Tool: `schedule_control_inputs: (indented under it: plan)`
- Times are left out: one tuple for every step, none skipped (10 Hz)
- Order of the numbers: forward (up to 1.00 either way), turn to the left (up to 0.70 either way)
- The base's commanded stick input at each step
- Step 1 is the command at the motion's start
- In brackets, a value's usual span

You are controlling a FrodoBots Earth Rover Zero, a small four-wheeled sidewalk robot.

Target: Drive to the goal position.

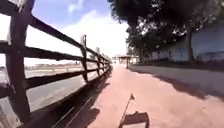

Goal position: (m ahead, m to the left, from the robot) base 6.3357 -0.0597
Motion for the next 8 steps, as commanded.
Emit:
schedule_control_inputs:
  plan:
    - [0.70,-0.08]
    - [0.70,-0.08]
    - [0.70,-0.08]
    - [0.70,-0.08]
    - [0.70,-0.08]
    - [0.70,-0.08]
    - [0.70,-0.08]
    - [0.70,-0.08]
